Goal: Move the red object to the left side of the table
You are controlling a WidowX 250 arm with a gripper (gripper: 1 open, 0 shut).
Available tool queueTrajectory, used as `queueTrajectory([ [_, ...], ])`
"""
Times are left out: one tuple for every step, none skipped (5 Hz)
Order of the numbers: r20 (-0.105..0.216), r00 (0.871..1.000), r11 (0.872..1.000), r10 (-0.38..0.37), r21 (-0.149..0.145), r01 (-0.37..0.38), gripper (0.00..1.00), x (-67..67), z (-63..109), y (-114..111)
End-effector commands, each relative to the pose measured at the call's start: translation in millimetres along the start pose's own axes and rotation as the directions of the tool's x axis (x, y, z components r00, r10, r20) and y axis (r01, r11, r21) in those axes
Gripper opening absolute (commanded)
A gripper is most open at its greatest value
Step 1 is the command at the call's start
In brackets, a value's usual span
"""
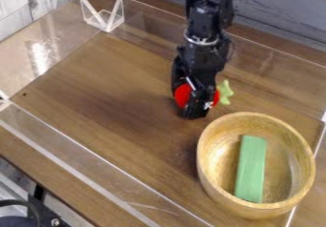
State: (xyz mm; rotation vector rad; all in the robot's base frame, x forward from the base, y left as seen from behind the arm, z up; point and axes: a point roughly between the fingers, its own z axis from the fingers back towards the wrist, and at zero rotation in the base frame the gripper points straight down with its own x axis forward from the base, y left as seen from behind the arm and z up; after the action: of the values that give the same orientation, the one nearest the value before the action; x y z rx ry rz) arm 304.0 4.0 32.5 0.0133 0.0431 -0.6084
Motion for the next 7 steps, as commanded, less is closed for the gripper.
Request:
queueTrajectory([
  [0.060,0.998,0.999,0.030,0.034,-0.032,1.00,2.2,27.2,5.5],
  [0.068,0.996,0.998,0.054,0.036,-0.056,1.00,1.8,37.9,4.7],
  [0.078,0.989,0.991,0.125,0.032,-0.128,0.00,-1.1,40.7,-2.2],
  [0.083,0.976,0.979,0.200,0.023,-0.202,0.00,-3.4,41.0,-10.1],
  [0.079,0.953,0.955,0.292,0.033,-0.295,0.00,-13.1,60.9,2.0],
  [0.083,0.934,0.934,0.349,0.050,-0.353,0.00,-38.1,73.3,23.0],
  [0.084,0.913,0.913,0.400,0.050,-0.405,0.00,-57.2,77.5,44.7],
])
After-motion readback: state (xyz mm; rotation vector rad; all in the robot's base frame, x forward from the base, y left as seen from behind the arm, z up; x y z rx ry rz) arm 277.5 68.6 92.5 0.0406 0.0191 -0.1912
